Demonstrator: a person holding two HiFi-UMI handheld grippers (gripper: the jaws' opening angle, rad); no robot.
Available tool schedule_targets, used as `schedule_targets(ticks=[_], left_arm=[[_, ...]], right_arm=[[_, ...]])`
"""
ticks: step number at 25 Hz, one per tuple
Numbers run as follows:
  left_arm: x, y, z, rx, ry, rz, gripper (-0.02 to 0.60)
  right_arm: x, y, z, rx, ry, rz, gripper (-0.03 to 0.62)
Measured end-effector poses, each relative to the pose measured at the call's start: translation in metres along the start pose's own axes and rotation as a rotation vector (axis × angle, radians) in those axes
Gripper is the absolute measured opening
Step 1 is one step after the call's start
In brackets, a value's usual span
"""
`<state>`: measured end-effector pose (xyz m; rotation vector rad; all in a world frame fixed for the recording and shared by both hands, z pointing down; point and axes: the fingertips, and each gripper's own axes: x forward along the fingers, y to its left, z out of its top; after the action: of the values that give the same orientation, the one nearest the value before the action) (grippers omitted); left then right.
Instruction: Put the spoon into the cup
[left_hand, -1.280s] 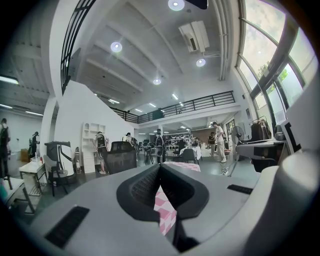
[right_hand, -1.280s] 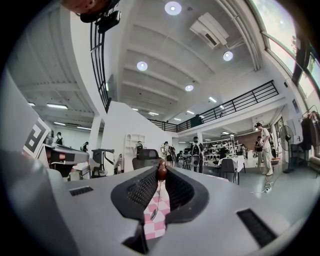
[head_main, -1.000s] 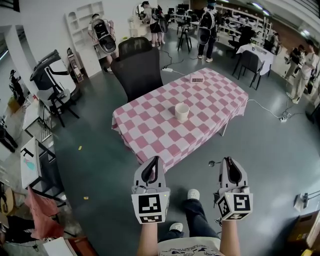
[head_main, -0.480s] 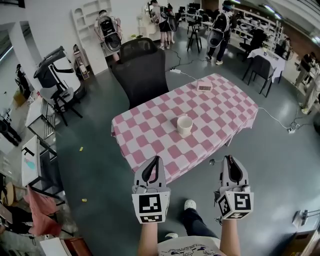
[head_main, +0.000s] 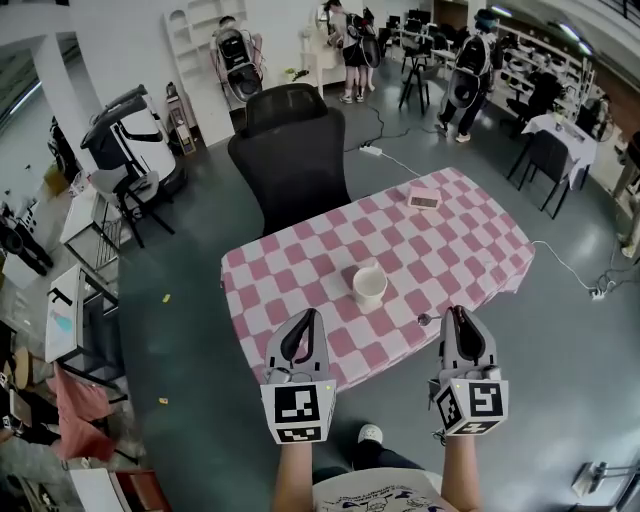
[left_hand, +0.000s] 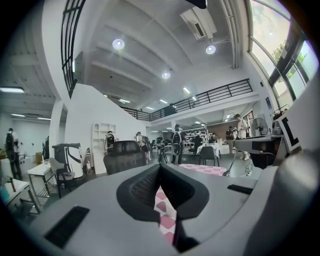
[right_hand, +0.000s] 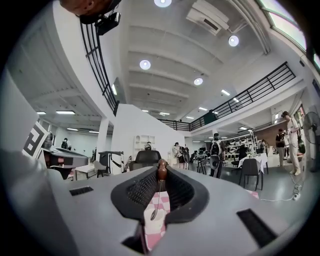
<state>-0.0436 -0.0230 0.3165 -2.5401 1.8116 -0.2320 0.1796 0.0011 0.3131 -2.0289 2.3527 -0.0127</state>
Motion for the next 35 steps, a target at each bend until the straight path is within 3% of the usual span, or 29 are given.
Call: schedule_targets(ticks=[7,16,35], left_arm=[[0.052,-0.003,-0.004,-0.012,0.018,0.046,0.014],[0.091,0.007,-0.022,-0.017,0.072,0.077,0.014],[0.221,0.056,-0.06,-0.037,0.152,0.0,0.014]], right_arm=[[0.058,-0.028,-0.008,0.009,0.007,0.051,0.052],[0.107,-0.03,-0.031,0.048,0.042,0.099,0.054],[0.231,-0.019,-0.08,0.033,0.135,0.118,0.053]])
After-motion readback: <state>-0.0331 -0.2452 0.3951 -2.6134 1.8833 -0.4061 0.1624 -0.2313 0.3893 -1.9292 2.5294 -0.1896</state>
